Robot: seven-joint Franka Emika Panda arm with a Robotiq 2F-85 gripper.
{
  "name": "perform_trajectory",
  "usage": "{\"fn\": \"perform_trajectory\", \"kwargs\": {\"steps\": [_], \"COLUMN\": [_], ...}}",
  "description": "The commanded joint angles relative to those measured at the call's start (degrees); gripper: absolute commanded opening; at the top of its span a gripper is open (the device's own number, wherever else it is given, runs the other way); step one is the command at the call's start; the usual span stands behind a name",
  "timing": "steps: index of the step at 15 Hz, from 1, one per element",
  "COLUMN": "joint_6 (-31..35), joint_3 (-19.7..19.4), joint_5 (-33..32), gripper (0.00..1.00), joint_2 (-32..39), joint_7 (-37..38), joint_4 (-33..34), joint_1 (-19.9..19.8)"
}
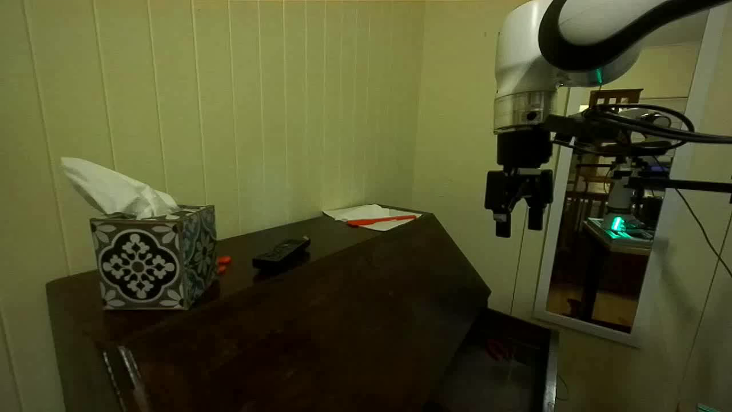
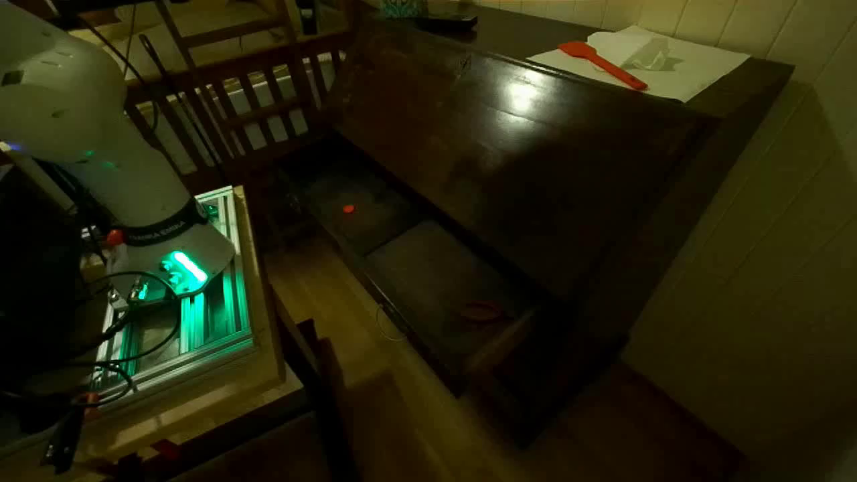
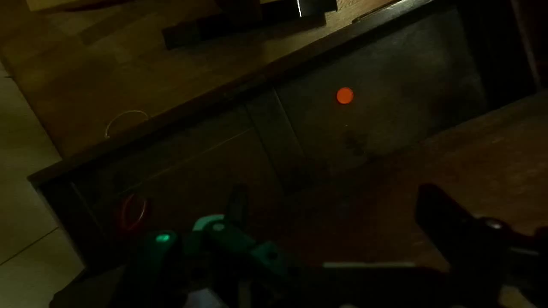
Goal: Pick the red token from the drawer up and place it with the other tokens on the cabinet top
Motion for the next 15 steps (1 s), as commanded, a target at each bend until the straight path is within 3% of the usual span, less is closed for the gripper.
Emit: {"fn": "perform_trajectory", "kwargs": {"steps": [1,11,15], "joint_6": [-0.12,-0.11,4.93], "joint_3": [-0.14,-0.14,0.25], "joint_5": [-0.09,-0.09,-2.02], "gripper": [1.0,1.0,1.0], "joint_2": [0.04,0.04,-0.96], "joint_7": [0.06,0.06,-1.0], "joint_4": [0.11,0.11,-7.4], "joint_1": [0.15,0.15,0.15]}}
